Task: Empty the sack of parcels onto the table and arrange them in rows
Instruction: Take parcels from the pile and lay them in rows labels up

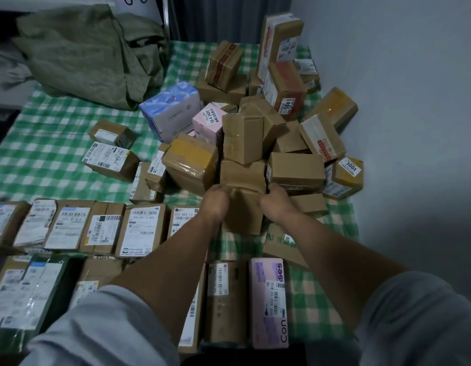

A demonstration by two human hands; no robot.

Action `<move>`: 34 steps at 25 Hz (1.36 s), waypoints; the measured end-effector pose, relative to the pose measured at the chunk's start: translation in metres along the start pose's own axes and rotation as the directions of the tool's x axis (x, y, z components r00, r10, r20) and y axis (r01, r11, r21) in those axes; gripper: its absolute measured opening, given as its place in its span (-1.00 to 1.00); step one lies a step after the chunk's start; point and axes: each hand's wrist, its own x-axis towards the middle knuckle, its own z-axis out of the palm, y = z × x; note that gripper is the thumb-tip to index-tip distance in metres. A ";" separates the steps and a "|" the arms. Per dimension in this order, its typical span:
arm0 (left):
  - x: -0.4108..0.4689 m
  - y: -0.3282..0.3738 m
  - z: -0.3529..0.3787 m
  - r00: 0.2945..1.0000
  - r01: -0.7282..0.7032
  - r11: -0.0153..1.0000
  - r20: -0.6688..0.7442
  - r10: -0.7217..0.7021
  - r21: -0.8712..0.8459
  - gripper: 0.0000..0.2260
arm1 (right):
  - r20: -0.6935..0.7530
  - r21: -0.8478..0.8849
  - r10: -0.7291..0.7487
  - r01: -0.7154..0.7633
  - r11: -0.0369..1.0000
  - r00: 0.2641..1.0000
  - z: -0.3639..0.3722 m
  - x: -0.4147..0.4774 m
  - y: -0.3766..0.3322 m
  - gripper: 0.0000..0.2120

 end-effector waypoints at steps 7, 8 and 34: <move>-0.031 -0.001 -0.009 0.999 0.016 0.991 0.050 -0.010 -0.134 -0.47 | -0.037 0.299 0.078 -0.063 0.952 0.996 0.004 -0.025 -0.004 -0.26; -0.041 0.001 -0.011 0.998 0.011 0.987 0.060 -0.001 -0.161 -0.50 | -0.048 0.349 0.075 -0.054 0.936 0.996 0.005 -0.032 -0.006 -0.34; -0.078 -0.029 -0.048 0.960 0.093 0.917 0.279 0.021 -0.388 -0.64 | 0.201 0.642 -0.016 -0.119 0.758 0.979 0.037 -0.076 0.035 -0.45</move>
